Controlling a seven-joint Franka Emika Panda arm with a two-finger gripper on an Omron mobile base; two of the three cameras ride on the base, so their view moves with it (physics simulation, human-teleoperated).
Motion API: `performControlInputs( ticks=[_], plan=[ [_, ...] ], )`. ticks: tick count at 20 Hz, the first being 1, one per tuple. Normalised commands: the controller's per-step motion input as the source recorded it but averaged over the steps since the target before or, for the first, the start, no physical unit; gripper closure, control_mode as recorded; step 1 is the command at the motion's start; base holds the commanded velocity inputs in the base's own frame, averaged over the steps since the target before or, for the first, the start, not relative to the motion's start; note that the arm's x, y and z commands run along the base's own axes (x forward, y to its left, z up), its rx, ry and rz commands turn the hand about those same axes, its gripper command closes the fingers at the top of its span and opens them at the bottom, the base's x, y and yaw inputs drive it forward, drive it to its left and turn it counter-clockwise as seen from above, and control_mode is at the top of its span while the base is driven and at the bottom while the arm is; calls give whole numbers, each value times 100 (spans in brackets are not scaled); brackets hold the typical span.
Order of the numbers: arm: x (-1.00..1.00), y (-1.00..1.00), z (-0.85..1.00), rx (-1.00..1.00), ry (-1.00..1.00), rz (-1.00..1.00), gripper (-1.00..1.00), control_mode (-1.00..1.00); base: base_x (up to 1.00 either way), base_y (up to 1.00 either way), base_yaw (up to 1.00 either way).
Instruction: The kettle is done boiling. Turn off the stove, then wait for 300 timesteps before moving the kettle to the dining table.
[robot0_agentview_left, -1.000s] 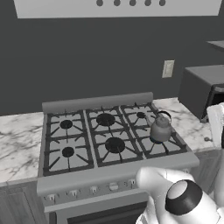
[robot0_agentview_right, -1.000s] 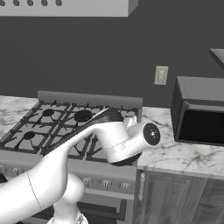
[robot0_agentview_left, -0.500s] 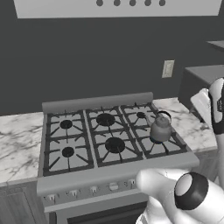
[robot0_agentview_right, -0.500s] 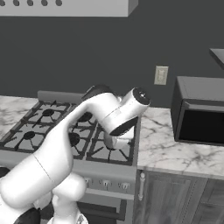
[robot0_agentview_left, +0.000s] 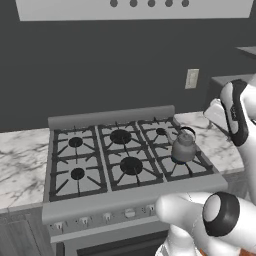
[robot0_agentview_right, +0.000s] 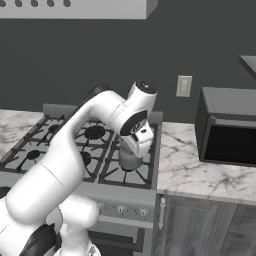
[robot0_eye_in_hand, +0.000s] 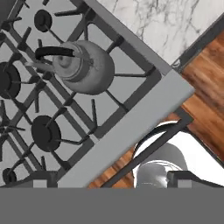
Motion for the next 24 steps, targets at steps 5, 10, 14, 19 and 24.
performControlInputs(
  ticks=[5,10,14,19,24],
  plan=[
    [0,13,0,-18,-8,39,-100,-100,0,0,0],
    [2,14,-6,-14,-9,36,-100,-100,0,0,0],
    [0,8,-24,-11,-19,31,-100,-100,0,0,0],
    [26,6,-9,-6,-8,24,-100,-100,0,0,0],
    [41,10,0,-7,-3,21,-100,-100,0,0,0]
  ],
)
